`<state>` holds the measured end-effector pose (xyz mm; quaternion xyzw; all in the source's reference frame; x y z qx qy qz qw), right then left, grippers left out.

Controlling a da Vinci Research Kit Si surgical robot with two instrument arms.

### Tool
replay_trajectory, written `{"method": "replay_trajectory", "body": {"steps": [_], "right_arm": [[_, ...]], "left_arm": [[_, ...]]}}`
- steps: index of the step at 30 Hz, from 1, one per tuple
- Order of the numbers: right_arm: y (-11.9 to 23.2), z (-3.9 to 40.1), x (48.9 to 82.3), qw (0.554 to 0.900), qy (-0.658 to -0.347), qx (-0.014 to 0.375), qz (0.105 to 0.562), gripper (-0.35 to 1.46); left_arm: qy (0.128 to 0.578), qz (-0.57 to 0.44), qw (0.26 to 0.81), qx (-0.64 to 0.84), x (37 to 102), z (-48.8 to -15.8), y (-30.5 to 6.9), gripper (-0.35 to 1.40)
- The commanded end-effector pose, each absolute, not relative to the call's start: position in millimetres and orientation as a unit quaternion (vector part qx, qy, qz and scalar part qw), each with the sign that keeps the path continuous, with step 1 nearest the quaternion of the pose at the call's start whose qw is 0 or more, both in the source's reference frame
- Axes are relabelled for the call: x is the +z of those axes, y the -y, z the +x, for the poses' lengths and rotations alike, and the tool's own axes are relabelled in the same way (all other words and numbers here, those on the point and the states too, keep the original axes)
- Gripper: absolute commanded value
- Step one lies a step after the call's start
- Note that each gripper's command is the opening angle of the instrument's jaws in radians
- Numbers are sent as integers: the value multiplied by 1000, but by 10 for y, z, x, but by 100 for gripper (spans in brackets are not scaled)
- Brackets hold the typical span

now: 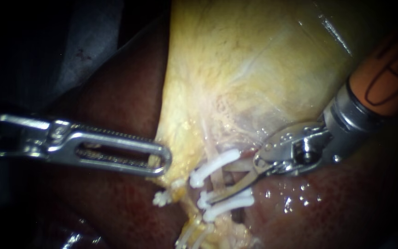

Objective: Go to the cutting position right tube

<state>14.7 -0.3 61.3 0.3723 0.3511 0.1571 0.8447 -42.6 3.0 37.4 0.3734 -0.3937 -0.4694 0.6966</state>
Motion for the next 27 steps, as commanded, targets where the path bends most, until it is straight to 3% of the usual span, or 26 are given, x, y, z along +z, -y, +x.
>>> {"method": "replay_trajectory", "body": {"steps": [1,19,27], "right_arm": [[3,148,614,844,-350,159,373,63],[7,152,620,841,-342,171,383,26],[7,153,620,841,-342,171,383,22]], "left_arm": [[394,373,697,-469,374,-426,-30,-35],[394,373,697,-469,375,-427,-29,-35],[394,373,697,-469,375,-427,-29,-35]]}}
